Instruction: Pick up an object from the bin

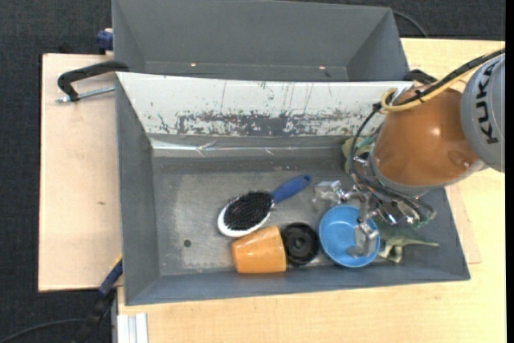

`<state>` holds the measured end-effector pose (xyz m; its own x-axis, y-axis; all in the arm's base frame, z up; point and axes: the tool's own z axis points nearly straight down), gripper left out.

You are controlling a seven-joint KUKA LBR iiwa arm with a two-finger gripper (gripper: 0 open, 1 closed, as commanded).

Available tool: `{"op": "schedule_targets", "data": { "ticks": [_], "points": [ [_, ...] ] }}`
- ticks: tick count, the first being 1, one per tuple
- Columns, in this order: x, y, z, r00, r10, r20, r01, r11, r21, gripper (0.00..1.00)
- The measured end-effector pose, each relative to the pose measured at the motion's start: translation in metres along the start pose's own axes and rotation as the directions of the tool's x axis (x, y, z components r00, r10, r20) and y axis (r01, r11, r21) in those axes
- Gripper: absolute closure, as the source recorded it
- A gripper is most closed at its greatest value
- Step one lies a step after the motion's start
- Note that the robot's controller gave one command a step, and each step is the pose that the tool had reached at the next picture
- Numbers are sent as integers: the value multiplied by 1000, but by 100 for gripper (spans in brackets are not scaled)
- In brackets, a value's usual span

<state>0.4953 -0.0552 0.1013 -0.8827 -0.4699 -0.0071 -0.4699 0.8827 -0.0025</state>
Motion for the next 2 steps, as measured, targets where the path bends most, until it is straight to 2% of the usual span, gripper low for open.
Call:
{"op": "schedule_targets", "data": {
  "ticks": [1,2],
  "points": [
    [10,-14,0,951,-309,2,309,951,0,0],
    [-10,-3,32,833,-553,0,553,833,-4,0]
  ]
}}
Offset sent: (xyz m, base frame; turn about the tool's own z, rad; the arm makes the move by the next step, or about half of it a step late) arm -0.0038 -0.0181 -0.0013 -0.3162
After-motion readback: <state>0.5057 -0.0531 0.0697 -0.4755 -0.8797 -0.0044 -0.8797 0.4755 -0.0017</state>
